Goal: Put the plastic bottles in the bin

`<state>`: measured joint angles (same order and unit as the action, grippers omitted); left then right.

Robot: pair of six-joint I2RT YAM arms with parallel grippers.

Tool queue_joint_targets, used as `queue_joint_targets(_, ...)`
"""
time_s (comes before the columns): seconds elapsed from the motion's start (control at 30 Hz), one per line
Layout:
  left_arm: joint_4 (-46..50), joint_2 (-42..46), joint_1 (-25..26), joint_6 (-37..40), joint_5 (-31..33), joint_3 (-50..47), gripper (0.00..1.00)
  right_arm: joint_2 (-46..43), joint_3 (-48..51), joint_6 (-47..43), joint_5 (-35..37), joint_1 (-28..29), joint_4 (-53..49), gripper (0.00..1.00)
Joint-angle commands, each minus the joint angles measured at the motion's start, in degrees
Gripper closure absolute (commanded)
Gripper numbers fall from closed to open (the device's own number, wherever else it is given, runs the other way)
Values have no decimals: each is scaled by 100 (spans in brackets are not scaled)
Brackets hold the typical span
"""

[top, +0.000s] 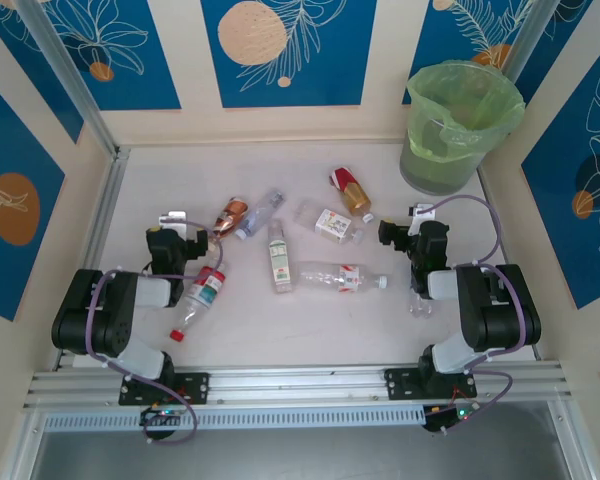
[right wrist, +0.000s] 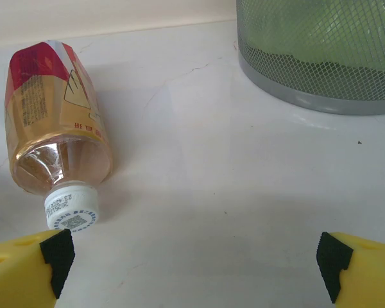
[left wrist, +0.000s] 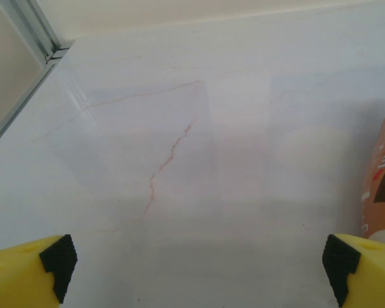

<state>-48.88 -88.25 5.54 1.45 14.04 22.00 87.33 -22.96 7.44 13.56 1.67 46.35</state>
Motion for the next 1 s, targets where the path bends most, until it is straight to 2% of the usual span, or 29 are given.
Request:
queue_joint_targets(0.0,-201,17,45,-81,72,-56,0,-6,48,-6,112,17,265,1)
queue_joint_targets(0.97,-222,25,49,-76,53,-73,0,-23,47,15,-64,-68,243,1)
